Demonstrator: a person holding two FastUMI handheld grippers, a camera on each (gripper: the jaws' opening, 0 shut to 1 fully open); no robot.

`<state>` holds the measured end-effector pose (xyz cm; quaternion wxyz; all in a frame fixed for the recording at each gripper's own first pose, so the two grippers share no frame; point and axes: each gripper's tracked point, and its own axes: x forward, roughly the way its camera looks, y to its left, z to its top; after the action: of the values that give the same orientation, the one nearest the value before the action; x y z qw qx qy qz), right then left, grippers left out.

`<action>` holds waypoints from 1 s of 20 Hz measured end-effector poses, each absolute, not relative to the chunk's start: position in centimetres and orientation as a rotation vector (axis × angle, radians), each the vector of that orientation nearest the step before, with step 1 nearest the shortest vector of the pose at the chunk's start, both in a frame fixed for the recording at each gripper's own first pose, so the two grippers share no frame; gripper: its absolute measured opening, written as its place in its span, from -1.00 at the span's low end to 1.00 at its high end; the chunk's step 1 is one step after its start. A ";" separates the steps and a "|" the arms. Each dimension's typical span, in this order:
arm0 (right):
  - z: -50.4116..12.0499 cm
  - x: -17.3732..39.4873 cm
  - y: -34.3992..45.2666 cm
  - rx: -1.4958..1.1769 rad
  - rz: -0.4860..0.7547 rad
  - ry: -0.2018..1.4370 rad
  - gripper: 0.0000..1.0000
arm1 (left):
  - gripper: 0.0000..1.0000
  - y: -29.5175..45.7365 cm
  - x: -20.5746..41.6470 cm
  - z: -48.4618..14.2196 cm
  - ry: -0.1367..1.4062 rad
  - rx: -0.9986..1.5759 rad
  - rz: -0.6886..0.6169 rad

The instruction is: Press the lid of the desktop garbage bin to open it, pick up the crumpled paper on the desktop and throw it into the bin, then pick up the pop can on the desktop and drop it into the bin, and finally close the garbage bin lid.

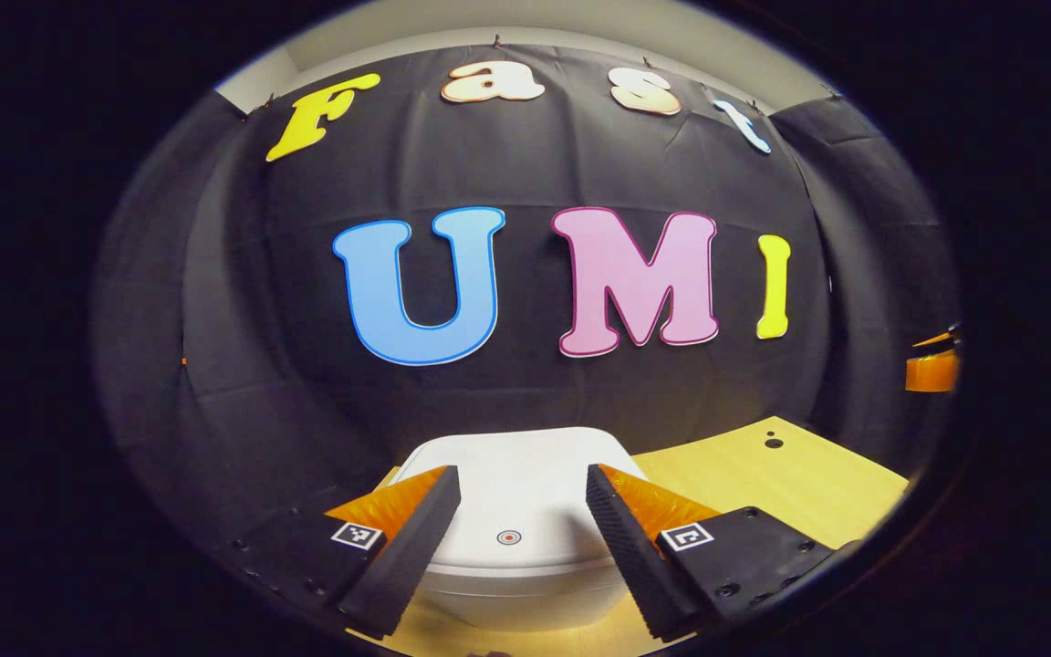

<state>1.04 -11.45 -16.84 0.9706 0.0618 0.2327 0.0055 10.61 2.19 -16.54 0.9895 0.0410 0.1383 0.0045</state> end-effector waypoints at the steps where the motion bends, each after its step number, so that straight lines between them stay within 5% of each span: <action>1: -16.2 0.8 -11.4 0.120 -0.002 0.456 0.95 | 0.90 1.2 10.0 -15.0 0.256 0.056 0.002; 9: -8.8 -2.2 -9.9 0.169 -0.115 0.242 0.95 | 0.89 -3.9 4.0 -7.4 0.170 -0.019 0.027; 20: -6.2 -5.8 -5.2 0.096 -0.020 0.188 0.96 | 0.91 -5.3 -3.0 -4.7 0.143 -0.013 0.030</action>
<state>-5.80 -5.17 -6.23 0.9944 0.0478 0.0938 -0.0100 -2.97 -5.29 -4.67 0.9973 -0.0067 0.0716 0.0150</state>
